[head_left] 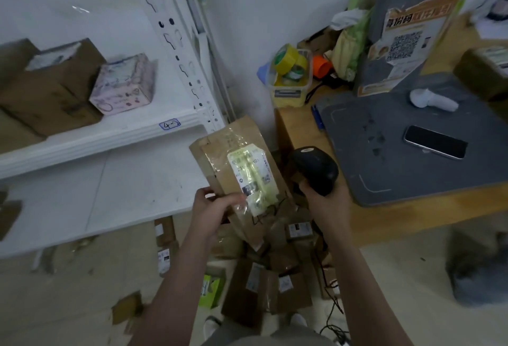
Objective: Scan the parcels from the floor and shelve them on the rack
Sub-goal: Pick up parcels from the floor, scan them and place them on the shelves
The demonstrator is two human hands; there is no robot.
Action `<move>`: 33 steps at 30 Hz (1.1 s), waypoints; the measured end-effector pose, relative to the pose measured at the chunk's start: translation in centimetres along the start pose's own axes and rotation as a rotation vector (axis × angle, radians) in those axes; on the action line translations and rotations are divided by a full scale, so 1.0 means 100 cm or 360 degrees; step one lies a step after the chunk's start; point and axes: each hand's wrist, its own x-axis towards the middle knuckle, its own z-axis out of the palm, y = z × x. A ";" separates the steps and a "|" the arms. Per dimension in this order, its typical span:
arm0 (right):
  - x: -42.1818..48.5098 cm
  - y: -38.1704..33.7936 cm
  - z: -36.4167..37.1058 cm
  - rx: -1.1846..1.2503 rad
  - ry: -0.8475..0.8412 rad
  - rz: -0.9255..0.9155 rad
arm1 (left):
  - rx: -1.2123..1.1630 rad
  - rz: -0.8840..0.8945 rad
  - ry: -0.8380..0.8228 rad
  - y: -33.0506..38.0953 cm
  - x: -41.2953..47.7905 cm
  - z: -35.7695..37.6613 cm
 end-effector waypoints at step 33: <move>-0.066 -0.013 0.019 0.0052 -0.0315 -0.0354 | 0.0088 0.0313 -0.0036 -0.005 -0.029 0.010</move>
